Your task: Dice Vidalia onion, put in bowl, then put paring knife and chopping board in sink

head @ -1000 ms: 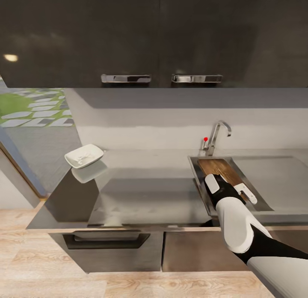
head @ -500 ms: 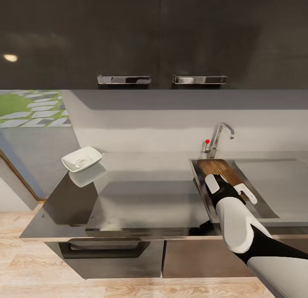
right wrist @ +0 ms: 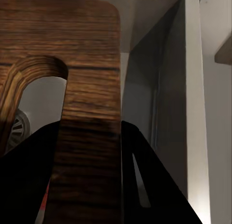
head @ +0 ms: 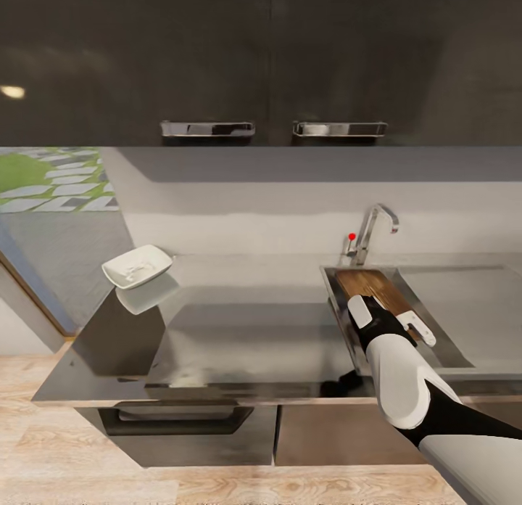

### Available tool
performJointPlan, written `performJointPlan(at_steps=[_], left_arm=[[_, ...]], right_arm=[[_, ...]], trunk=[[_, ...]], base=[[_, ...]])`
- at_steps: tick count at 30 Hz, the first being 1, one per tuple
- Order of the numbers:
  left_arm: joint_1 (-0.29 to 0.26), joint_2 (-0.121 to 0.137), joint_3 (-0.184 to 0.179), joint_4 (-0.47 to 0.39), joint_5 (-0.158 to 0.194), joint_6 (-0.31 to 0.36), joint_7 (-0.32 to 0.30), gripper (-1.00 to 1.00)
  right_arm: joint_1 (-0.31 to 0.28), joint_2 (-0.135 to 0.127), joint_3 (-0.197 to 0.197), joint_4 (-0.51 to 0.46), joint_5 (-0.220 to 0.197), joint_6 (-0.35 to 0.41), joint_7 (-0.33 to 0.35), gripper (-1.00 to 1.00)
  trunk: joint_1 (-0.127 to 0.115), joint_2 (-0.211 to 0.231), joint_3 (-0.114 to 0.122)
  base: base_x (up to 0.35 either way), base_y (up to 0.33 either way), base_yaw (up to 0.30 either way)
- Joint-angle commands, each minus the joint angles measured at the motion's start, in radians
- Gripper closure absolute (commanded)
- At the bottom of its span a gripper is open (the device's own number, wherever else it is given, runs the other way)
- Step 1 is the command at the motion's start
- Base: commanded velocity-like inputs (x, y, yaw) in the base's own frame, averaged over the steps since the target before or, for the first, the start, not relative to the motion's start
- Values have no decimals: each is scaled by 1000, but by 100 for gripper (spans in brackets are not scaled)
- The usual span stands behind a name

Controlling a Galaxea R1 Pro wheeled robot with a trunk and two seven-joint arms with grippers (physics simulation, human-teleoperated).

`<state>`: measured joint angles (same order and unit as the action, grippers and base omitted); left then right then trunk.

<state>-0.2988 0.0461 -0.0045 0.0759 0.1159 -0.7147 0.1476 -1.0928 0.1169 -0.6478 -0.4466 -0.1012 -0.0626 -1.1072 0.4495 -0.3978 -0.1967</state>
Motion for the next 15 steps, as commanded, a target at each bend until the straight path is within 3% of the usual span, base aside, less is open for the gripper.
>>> performJointPlan(at_steps=[1,8,15], left_arm=[[-2,0,-1,4,5,-6,-2,-100],[-2,0,-2,4,5,-6,-2,-100],[-2,0,-1,4,5,-6,-2,-100]], right_arm=[[-1,0,-1,-1,-4,-6,0,100],[-1,-15,-1,0,-3,-6,0,100],[-1,-22,-1,1,-3,-6,0,100]], trunk=[[1,-2,-4],[1,-2,-15],[1,-2,-26]], base=[[0,-76,0],[22,-136,0],[4,-13,0]])
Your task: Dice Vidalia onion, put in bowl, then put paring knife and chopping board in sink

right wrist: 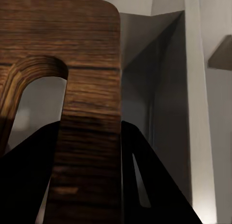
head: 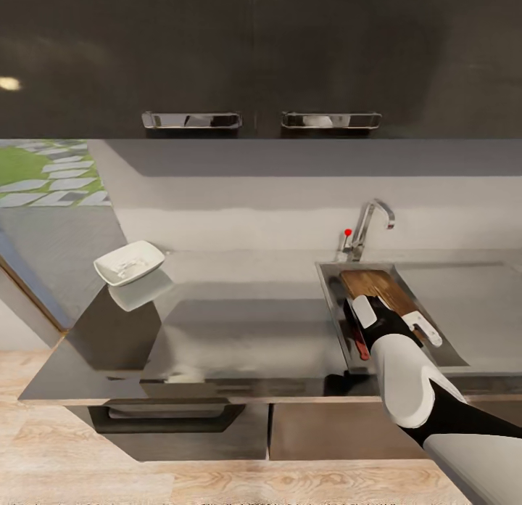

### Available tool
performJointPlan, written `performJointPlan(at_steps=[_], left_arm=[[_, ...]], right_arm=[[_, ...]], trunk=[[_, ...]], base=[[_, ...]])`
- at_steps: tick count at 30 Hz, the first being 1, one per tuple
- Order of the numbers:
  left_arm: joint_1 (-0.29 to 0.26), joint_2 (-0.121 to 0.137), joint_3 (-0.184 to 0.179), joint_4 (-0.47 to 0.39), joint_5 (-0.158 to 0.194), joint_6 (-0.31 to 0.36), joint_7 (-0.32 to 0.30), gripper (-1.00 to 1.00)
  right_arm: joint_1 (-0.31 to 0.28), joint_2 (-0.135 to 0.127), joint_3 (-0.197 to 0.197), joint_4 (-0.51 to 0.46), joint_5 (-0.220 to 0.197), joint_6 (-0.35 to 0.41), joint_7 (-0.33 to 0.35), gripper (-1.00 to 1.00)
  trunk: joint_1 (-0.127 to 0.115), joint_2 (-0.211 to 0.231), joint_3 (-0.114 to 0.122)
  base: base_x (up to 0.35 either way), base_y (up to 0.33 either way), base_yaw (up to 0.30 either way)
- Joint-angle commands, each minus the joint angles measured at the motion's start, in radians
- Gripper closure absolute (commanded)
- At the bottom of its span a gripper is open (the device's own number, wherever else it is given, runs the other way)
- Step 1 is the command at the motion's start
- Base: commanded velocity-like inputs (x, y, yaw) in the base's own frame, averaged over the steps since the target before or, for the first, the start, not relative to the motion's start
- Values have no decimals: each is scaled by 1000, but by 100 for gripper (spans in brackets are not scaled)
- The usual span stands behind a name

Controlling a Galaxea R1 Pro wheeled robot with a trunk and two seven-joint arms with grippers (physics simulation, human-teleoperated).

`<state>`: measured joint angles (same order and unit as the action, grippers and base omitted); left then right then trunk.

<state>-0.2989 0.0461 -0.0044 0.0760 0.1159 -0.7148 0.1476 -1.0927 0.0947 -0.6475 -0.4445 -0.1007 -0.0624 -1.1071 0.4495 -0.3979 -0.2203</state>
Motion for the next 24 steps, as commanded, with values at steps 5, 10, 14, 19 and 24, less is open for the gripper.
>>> performJointPlan(at_steps=[5,10,14,19,24], left_arm=[[-2,0,0,4,5,-6,-2,-100],[-2,0,-2,4,5,-6,-2,-100],[-1,0,-2,4,5,-6,-2,-100],[-1,0,-1,4,5,-6,-2,-100],[-1,0,0,4,5,-6,-2,-100]], right_arm=[[-1,2,-1,0,-4,-7,0,100],[-1,2,-1,1,-5,-7,1,100],[-1,2,-1,0,-6,-7,1,100],[-1,2,-1,0,-7,-7,1,100],[-1,2,-1,0,-7,-7,1,100]], trunk=[[1,-2,-10],[1,-2,-18],[1,-2,-24],[1,-2,-27],[1,-2,-27]], base=[[31,1,0],[162,15,0],[88,1,0],[8,0,0],[79,0,0]])
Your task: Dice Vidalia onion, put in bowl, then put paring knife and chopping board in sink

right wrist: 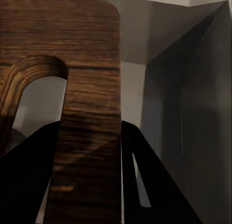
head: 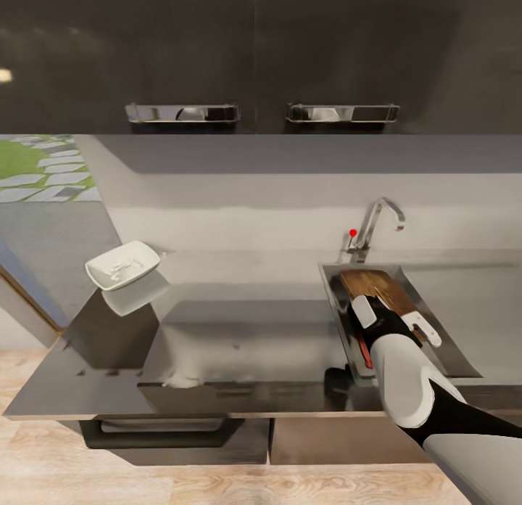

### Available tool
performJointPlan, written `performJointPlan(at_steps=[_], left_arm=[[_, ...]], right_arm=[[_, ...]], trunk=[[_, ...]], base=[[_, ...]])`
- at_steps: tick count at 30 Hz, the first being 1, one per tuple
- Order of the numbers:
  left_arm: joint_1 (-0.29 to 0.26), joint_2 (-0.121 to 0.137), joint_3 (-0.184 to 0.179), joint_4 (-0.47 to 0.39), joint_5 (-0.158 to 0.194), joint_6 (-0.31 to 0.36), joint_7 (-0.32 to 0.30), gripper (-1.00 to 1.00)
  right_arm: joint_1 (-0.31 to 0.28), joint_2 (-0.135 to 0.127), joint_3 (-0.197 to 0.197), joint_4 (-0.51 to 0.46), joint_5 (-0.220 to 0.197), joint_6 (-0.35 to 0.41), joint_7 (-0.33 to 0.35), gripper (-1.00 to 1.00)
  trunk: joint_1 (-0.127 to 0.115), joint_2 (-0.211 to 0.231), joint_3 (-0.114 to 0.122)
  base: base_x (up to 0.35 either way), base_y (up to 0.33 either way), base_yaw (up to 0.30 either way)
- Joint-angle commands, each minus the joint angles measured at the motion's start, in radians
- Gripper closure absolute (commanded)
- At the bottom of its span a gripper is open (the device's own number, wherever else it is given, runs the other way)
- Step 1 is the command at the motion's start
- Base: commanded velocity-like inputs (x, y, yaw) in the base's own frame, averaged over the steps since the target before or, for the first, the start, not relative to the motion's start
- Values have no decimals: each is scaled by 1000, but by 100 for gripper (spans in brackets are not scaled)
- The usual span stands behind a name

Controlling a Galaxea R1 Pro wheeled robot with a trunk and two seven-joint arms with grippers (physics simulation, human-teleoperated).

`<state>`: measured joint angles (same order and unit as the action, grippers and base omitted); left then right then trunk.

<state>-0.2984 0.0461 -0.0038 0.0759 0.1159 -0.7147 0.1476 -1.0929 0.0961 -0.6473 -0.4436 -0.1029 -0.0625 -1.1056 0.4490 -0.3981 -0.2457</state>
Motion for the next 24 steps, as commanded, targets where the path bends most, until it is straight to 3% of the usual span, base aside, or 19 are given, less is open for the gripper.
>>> performJointPlan(at_steps=[1,7,24], left_arm=[[-2,0,-1,4,5,-6,-2,-100],[-1,0,-2,4,5,-6,-2,-100],[-1,0,-1,4,5,-6,-2,-100]], right_arm=[[-1,1,-1,-1,-5,-6,0,100],[-1,1,0,0,-5,-6,3,100],[-1,1,0,1,-5,-5,6,100]], trunk=[[1,-2,-2],[1,-2,-2],[1,-2,-27]], base=[[242,0,0],[214,0,0],[6,0,0]])
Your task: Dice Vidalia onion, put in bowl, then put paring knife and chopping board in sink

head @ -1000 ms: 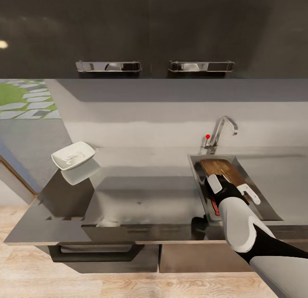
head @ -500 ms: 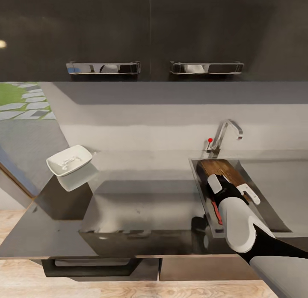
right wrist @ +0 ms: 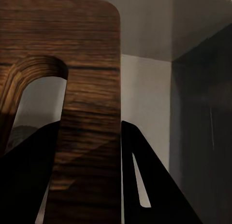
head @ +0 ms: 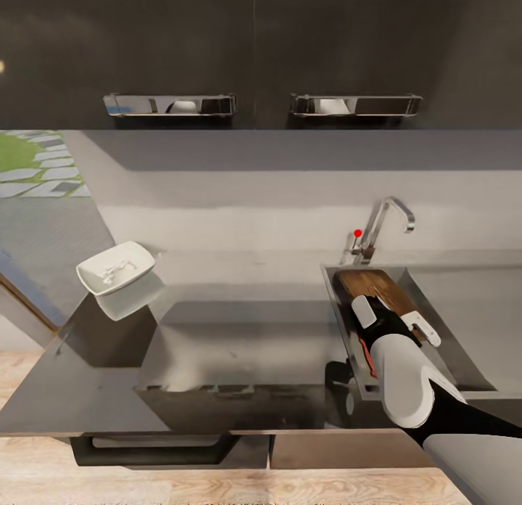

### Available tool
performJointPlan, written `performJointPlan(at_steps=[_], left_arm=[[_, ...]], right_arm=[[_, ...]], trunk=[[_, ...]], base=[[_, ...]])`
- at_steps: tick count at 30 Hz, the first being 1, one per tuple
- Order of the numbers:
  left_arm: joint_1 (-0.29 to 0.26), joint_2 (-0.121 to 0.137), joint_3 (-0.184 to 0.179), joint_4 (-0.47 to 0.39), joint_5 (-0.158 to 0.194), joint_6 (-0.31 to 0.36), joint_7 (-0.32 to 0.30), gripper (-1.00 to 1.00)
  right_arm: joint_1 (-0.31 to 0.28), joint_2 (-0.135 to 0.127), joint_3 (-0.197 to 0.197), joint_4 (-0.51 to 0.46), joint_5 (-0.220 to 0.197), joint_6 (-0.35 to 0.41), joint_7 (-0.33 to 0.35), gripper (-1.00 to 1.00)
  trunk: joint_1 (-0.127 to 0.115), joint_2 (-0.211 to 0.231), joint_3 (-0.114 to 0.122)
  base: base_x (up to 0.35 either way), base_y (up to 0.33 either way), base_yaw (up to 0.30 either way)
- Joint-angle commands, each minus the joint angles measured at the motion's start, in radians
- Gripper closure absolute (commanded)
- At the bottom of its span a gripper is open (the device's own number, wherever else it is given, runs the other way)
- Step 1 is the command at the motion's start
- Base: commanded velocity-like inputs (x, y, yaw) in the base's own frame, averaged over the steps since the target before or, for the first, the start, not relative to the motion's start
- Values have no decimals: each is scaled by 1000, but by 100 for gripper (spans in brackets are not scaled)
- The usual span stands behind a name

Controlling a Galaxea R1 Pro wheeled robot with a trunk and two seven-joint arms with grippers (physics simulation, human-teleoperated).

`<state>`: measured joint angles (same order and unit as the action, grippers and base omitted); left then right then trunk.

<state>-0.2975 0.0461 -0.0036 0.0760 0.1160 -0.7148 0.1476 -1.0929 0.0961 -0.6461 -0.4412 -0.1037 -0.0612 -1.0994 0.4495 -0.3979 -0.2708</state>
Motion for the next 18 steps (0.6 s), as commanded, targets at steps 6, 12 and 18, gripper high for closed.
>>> performJointPlan(at_steps=[6,12,18], left_arm=[[-2,0,-1,4,5,-6,-2,-100],[-2,0,-1,4,5,-6,-2,-100],[-2,0,-2,4,5,-6,-2,-100]], right_arm=[[-1,0,-1,-1,-2,-7,0,100],[-1,0,-1,-1,-2,-7,0,100],[-1,0,-2,-1,-2,-7,0,100]], trunk=[[1,-2,-11],[1,-2,-21],[1,-2,-30]], base=[[0,0,0],[0,0,0],[0,0,0]])
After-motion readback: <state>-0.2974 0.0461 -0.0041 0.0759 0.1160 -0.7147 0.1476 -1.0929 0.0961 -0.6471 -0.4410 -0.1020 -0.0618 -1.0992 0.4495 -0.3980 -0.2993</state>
